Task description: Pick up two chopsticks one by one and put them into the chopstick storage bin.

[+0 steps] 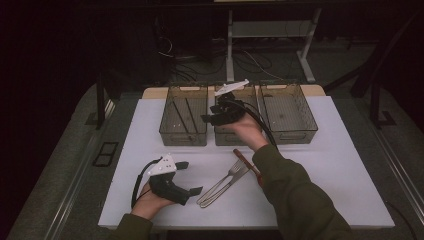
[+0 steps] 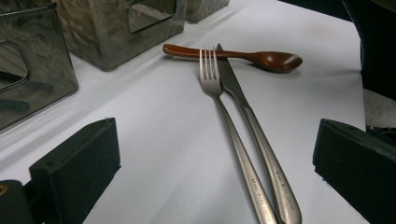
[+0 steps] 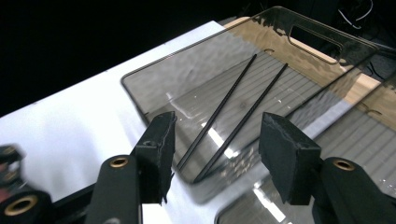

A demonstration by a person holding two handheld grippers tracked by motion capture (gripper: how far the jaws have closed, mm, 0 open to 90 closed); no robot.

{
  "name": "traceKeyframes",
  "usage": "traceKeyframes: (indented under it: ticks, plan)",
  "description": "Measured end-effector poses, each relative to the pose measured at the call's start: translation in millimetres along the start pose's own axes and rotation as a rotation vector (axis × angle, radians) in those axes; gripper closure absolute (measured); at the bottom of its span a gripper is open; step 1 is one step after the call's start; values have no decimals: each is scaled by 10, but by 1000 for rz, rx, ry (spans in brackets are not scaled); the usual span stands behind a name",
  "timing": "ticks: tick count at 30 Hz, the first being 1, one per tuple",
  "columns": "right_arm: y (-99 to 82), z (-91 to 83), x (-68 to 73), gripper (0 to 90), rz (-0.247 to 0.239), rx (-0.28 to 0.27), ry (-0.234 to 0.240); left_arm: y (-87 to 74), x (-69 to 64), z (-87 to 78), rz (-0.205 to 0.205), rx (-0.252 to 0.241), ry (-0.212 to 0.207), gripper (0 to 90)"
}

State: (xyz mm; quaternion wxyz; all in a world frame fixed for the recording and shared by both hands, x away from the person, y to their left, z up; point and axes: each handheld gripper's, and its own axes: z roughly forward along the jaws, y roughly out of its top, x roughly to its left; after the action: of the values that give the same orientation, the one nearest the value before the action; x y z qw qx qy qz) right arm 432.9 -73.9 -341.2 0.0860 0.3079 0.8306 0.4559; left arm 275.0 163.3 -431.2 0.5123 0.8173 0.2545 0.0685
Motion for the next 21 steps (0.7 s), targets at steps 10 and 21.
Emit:
traceKeyframes:
  ticks: [10, 21]
  plan:
    - [-353, -400, 26, 448, -7, -28, 15, -1, -23, 13, 2, 13, 8, 0]
    - [-755, -693, 31, 452, 3, -26, 21, 1, -32, 17, 5, 19, 16, 0]
